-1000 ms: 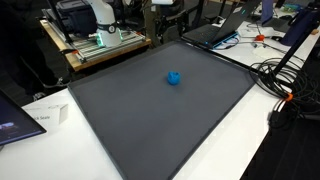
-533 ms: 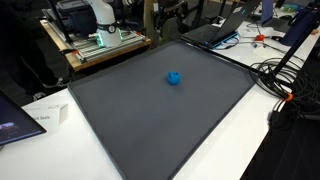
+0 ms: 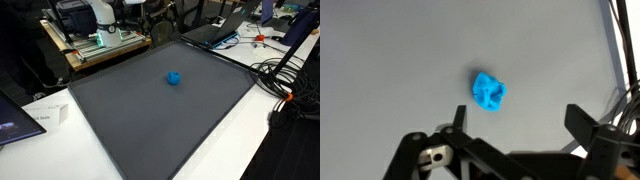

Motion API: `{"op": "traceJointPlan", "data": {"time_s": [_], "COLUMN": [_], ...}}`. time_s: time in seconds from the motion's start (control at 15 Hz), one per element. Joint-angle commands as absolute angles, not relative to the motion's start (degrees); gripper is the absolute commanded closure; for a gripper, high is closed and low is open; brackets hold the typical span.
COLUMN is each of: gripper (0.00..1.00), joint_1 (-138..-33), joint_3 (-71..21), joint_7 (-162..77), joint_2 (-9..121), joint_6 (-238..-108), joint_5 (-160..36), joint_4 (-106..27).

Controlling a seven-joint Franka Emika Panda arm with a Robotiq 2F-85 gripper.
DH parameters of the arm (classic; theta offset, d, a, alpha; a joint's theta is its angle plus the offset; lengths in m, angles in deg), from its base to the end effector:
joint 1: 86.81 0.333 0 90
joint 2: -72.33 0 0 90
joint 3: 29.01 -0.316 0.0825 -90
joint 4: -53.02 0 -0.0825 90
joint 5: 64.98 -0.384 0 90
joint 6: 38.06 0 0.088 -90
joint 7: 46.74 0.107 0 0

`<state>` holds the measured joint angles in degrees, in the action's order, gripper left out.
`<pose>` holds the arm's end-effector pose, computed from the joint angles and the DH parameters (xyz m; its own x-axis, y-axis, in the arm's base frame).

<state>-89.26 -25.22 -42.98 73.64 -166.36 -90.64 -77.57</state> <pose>0.5111 -0.0431 0.3653 0.9000 -0.4271 -0.0868 -0.4304 -0.8395 -0.3316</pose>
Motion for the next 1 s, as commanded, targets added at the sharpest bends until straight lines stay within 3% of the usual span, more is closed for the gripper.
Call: {"op": "traceJointPlan", "data": {"time_s": [0.0,0.6,0.93], "gripper": [0.00,0.00,0.00], "joint_1": [-91.82,-96.29,-95.73], "joint_3": [-22.83,-19.06,-19.79], "joint_7": [-49.70,-63.54,-59.33], "joint_2": [74.57,69.86,69.68], "joint_6": [-163.74,-161.92,-165.08], "joint_5": [-94.68,-107.44,-103.21], "joint_4": [-78.91,-78.63,-78.64]}}
